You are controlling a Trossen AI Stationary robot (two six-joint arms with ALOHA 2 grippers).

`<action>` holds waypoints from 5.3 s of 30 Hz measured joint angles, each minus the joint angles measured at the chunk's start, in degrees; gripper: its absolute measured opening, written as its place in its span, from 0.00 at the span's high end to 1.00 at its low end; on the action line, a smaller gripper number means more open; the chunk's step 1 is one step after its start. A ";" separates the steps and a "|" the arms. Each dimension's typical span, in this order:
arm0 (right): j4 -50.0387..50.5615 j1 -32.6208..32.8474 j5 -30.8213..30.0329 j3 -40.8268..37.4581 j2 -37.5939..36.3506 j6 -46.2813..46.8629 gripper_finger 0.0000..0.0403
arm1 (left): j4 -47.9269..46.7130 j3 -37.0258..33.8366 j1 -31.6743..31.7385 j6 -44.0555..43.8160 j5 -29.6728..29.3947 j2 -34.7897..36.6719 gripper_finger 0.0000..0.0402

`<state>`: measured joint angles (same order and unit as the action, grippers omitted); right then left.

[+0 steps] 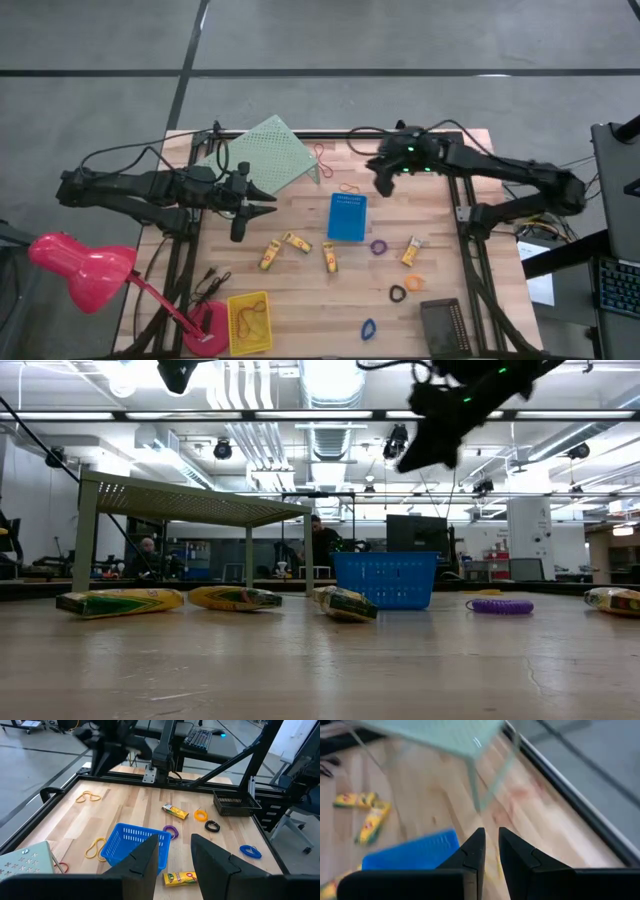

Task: Pick & Place Office Desk Supplies
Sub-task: Put the bottom red rubber band into the yellow basket

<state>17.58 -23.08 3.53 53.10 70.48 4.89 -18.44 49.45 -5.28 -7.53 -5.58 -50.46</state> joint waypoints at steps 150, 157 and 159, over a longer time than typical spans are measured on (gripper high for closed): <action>-12.11 -0.68 3.74 2.43 0.98 0.95 0.98 | -4.61 -0.13 -0.01 0.02 0.00 0.00 0.70; -30.73 4.48 12.04 -11.56 -10.40 4.33 0.98 | -4.64 -0.13 -0.01 0.01 0.01 0.00 0.70; -36.12 6.34 14.97 -15.25 -11.92 4.34 0.98 | -4.66 -0.13 0.00 0.00 0.02 0.00 0.70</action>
<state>-18.54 -16.75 18.50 37.85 58.55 9.23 -23.09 49.32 -5.28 -7.53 -5.56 -50.46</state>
